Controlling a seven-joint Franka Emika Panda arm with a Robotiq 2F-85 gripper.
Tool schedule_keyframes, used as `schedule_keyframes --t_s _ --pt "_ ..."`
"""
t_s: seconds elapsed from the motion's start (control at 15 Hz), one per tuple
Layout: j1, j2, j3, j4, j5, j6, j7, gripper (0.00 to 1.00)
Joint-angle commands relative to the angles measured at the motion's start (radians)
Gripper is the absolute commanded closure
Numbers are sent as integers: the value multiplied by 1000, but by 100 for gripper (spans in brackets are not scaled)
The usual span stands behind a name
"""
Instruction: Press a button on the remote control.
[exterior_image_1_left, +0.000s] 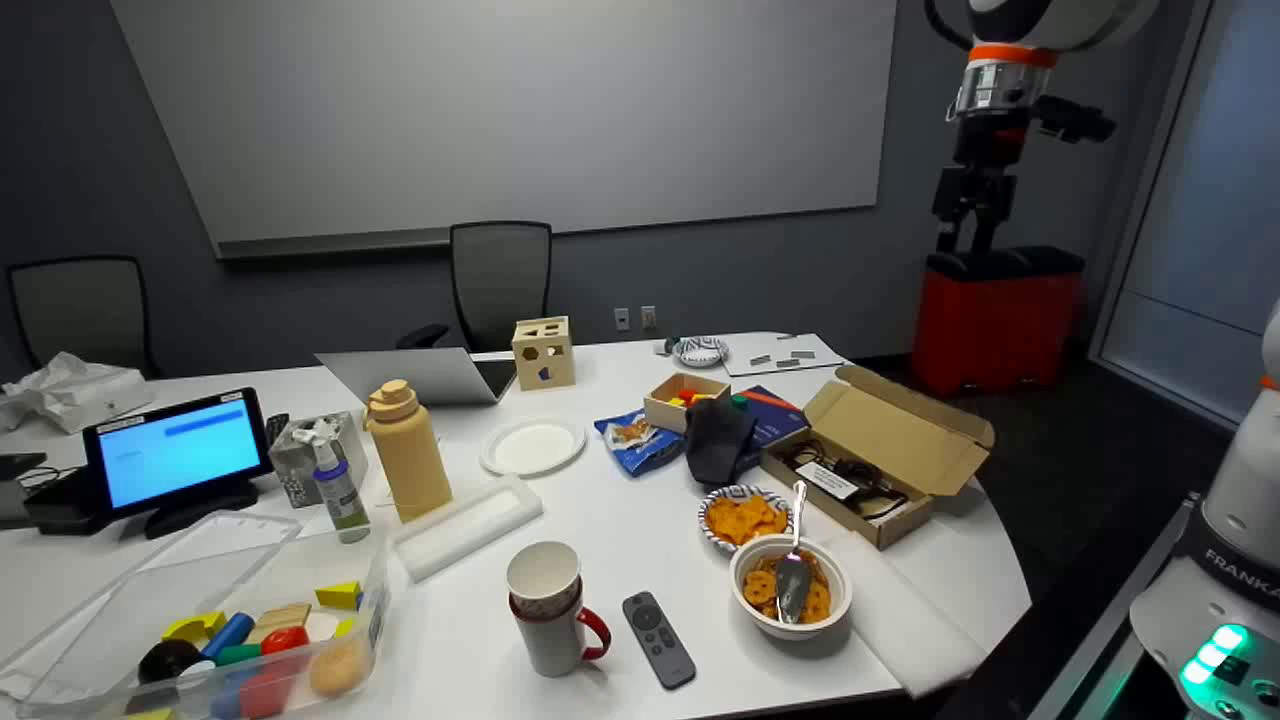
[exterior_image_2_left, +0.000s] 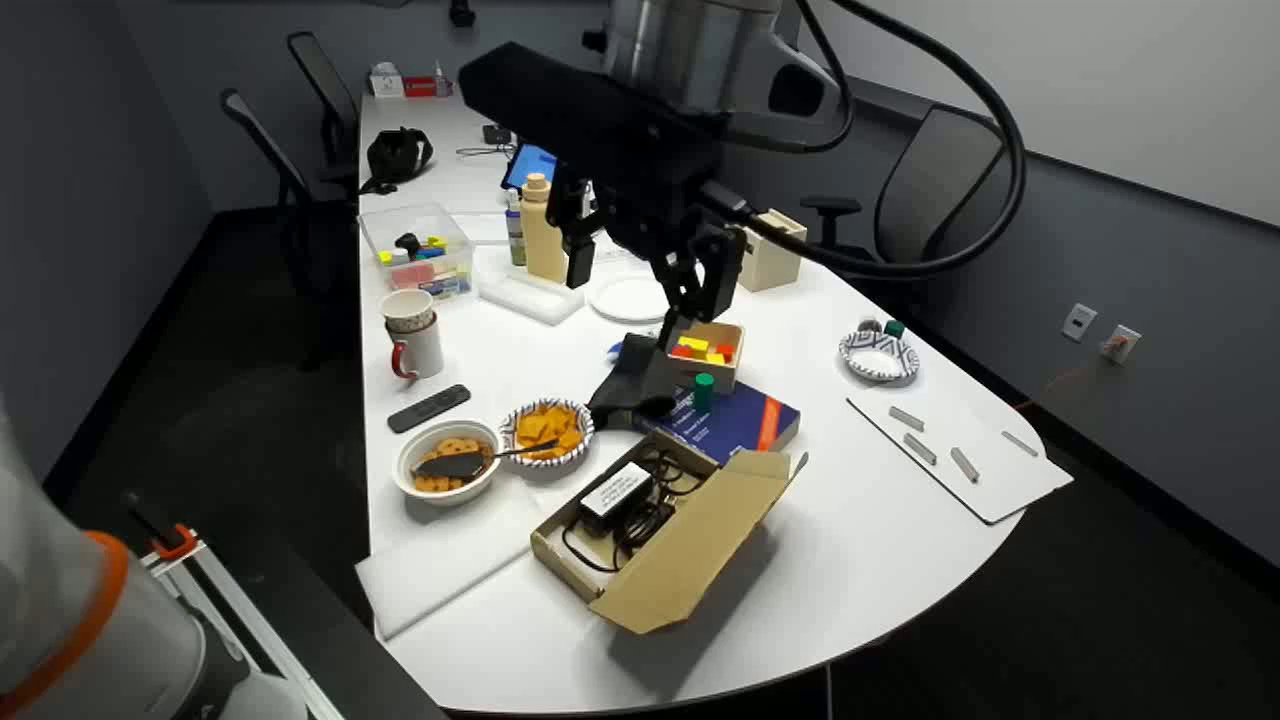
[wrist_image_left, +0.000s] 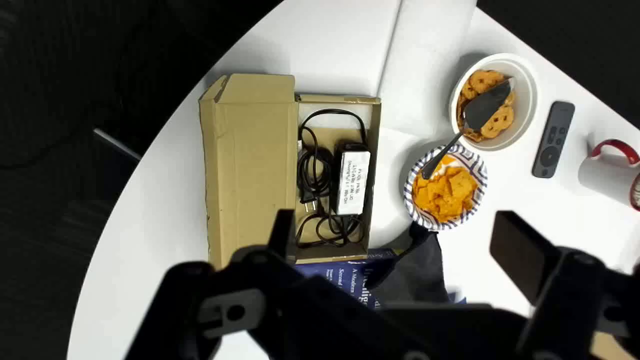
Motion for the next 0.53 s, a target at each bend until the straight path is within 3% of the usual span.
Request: schedule_keyframes --t_s 0.0,0.2,0.47 --pt "-28 5 25 2 13 -2 -12 0" --pt "11 52 74 9 48 44 21 0" --pt "82 145 226 -22 147 241 192 0"
